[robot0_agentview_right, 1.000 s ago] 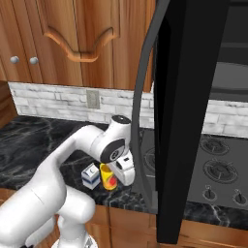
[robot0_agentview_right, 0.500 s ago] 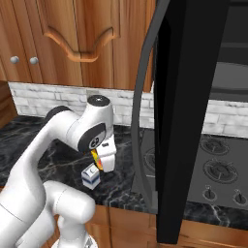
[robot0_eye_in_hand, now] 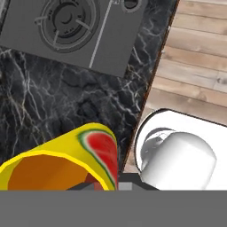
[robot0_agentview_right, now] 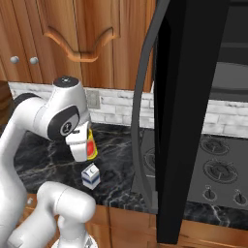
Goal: Place the microwavable item in the microwave. Then, close the microwave door and press the start button.
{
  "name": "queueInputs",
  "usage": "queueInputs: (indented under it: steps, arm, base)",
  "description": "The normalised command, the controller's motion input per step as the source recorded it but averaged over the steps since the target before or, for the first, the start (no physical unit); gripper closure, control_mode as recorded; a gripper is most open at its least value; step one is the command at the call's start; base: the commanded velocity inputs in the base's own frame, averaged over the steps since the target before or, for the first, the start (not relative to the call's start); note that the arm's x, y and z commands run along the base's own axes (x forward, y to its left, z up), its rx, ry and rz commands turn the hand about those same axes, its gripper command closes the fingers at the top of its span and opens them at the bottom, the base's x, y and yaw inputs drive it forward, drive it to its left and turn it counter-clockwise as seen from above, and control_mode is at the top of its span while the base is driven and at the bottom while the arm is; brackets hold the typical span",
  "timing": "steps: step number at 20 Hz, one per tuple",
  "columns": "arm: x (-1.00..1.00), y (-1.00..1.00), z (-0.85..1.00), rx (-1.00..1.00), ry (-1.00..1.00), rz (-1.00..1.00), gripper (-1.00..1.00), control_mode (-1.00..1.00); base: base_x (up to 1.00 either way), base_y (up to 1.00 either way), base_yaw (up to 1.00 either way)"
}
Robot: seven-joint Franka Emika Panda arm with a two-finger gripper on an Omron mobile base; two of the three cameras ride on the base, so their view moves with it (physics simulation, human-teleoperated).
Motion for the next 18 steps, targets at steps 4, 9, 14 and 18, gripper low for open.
queueInputs:
  steps: [4, 9, 14, 18]
  arm:
    - [-0.43, 0.24, 0.09, 0.0, 0.0, -0.05, 1.0, -1.0]
    - [-0.28, 0.18, 0.02, 0.0, 0.05, -0.02, 1.0, -1.0]
    - [-0.1, 0.15, 0.01, 0.0, 0.07, 0.0, 1.0, -1.0]
    - [-0.04, 0.11, 0.11, 0.0, 0.08, 0.0, 1.0, -1.0]
  base:
    - [0.0, 0.0, 0.0]
    - [0.0, 0.0, 0.0]
    - [0.0, 0.0, 0.0]
    - [0.0, 0.0, 0.0]
